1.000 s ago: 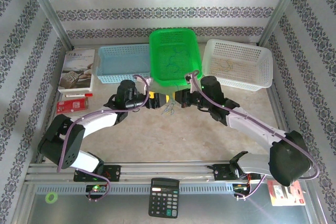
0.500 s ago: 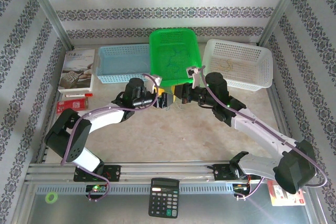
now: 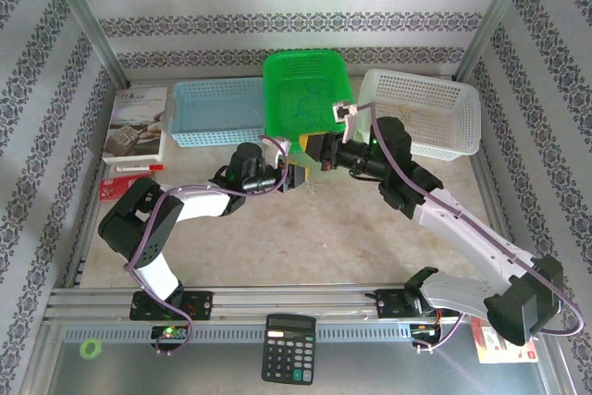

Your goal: Untangle the cables

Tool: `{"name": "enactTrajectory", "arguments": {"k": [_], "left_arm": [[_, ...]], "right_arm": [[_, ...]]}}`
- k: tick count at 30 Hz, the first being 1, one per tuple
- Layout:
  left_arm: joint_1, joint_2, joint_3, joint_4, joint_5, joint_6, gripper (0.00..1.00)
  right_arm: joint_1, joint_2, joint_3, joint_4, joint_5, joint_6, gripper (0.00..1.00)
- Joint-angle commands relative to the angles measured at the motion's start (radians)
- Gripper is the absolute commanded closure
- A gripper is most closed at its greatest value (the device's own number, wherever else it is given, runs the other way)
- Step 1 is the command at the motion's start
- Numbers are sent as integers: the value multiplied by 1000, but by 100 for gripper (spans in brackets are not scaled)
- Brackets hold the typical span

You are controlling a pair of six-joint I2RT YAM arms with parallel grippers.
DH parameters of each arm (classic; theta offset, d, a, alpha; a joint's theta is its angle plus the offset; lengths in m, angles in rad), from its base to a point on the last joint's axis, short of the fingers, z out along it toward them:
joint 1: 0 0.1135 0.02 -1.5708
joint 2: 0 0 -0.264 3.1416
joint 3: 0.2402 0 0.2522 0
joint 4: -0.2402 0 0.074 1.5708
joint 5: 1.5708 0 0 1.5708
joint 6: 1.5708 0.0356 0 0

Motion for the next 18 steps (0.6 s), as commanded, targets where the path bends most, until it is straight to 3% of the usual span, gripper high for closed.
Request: {"name": "enactTrajectory", "arguments": {"k": [1,7,18], "left_arm": [[-13,14,-37,92,18,-25,70],[-13,19,-94,116,24,-43,73],[-14,38,-174,175,20,-78,67]], "right_arm": [[-1,-21,69,36,-28,33,100],[-62,-15,159,64,-39,87,100],[-124,40,361,106,-43,124,100]]}}
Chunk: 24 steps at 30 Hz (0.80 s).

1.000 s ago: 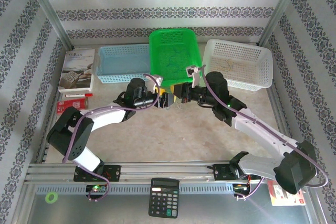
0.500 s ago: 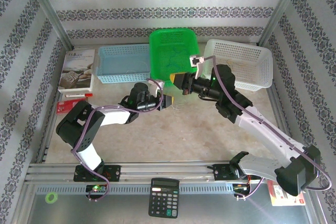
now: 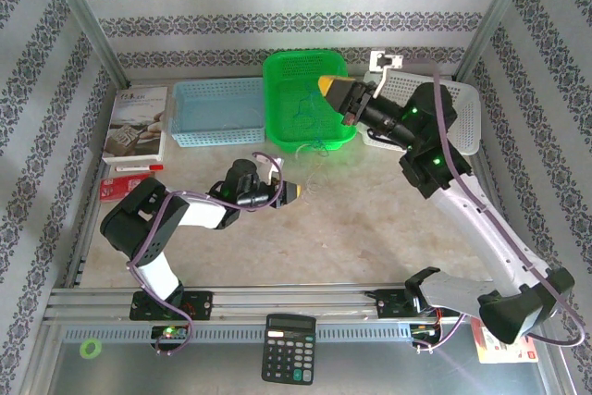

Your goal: Untangle the cables

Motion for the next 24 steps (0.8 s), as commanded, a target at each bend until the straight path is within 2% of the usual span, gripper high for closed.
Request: {"name": "enactTrajectory", "arguments": {"k": [1,5,11,16,24], "left_arm": [[-13,24,-20,75,9,-24,67],[-13,20,-29,86,8,-32,67],[-13,-66,-33,36,3,-15,52],[-12,-213,-42,-110,-18,58,38],[-12,-408,-14,-334,-35,165,27]], "right_arm": [[-14,16,64,47,-10,20,100],[-20,37,103,50,-23,24,100],[-23,40,84,46,-24,20,100],[-23,30,26,51,-19,20,100],[-25,23,-24,47,-26,13,100]]}}
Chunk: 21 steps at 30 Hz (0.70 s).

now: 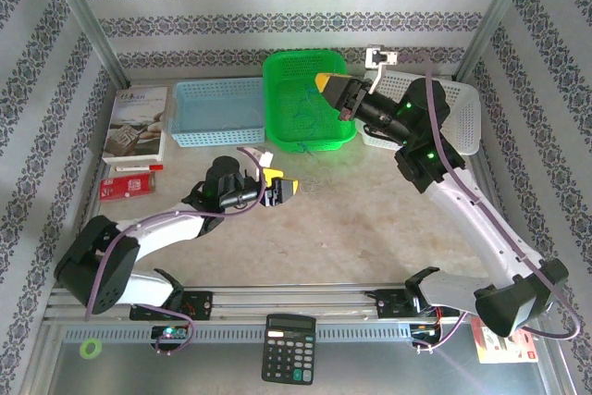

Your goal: Untangle the cables

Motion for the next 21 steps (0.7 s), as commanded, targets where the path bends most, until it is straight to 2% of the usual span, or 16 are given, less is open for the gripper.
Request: {"name": "enactTrajectory", "arguments": {"k": [1,7,14,18,21], "left_arm": [[-12,-51,35,-146,-16,88,26],[-12,-59,138,-174,-21,120,19],[-12,41,274,-151,-22,154,16],[-12,107,321,-118,-15,154,16],[-12,152,327,-71,-24,140,21]], "right_arm": [[-12,-17,-13,28,-23,9,100],[-3,-13,-13,30,-37,19,100],[48,-16,-12,24,-42,19,100],[83,-19,-4,20,-42,19,100],[101,-17,18,20,-50,28,100]]}}
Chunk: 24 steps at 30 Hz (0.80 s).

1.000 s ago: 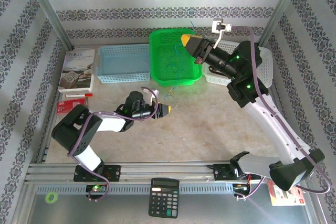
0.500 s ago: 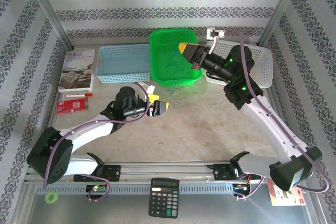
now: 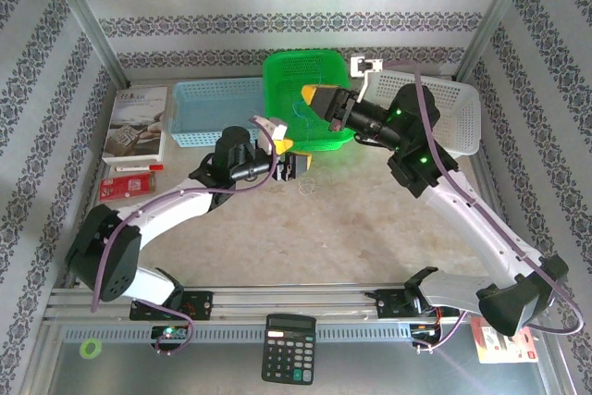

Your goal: Untangle the cables

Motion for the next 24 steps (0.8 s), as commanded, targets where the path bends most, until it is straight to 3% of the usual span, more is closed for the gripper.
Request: {"name": "enactTrajectory", "arguments": {"k": [1,8,10,24], "left_arm": [[-12,44,22,81,-11,8,26],[-13,137,-14,199,7,-53,62],[-12,163,-29,217,21,-70,68],[-12,231,-181,365,29,-164,78]], "right_arm": [[16,-14,39,20,-29,13,100],[22,8,146,24,-60,33,100],[16,14,183,24,-62,36,100],[-83,88,426,59,-22,45,100]]}}
